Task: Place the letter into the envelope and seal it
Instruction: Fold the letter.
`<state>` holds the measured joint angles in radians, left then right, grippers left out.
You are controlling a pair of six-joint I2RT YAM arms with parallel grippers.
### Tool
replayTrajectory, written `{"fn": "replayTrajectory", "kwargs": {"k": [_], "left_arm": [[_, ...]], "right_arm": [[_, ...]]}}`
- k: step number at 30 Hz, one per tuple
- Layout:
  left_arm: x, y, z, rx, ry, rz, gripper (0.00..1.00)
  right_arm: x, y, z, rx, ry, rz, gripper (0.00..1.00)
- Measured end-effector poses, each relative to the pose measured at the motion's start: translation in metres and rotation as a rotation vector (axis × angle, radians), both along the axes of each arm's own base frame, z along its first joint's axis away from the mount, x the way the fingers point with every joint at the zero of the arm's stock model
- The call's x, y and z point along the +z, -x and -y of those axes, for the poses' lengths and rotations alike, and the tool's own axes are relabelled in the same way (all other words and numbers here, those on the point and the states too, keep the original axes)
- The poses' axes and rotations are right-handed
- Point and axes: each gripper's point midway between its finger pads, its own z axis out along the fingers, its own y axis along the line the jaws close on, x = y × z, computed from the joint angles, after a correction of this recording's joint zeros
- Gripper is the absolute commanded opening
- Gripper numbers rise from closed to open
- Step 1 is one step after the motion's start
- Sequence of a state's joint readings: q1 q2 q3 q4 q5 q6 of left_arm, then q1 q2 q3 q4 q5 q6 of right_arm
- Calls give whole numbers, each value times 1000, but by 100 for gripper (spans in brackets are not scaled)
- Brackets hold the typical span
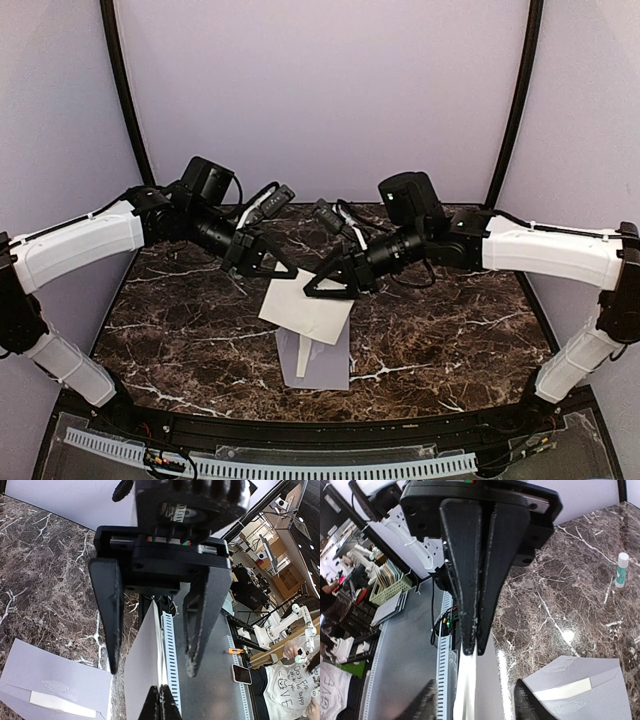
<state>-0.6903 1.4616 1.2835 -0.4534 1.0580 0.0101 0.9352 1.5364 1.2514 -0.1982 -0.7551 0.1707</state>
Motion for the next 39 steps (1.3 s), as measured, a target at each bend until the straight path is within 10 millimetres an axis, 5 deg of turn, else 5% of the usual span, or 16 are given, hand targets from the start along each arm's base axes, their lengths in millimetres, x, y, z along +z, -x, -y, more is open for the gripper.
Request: {"fn": "replayTrajectory", "kwargs": {"k": [6, 15, 25, 29, 31, 32, 34, 39], "left_arm": [[4, -1, -2, 48, 38, 23, 0], [56, 5, -13, 146, 242, 121, 0], [64, -4, -11, 200, 303, 100, 0], [63, -8, -11, 224, 305, 104, 1], [61, -9, -11, 228, 300, 111, 23], [60, -10, -11, 232, 291, 114, 48], [58, -11, -12, 239, 266, 124, 74], [53, -15, -17, 279, 220, 138, 91]], "right_arm": [[9, -11, 27, -122, -73, 39, 87], [37, -19, 49, -229, -256, 61, 84], [48, -1, 36, -143, -330, 14, 0], [50, 0, 35, -142, -335, 5, 0], [49, 0, 35, -144, -330, 5, 0], [47, -1, 35, -146, -324, 5, 0], [44, -2, 35, -151, -300, 6, 0], [42, -10, 36, -198, -274, 26, 0]]}}
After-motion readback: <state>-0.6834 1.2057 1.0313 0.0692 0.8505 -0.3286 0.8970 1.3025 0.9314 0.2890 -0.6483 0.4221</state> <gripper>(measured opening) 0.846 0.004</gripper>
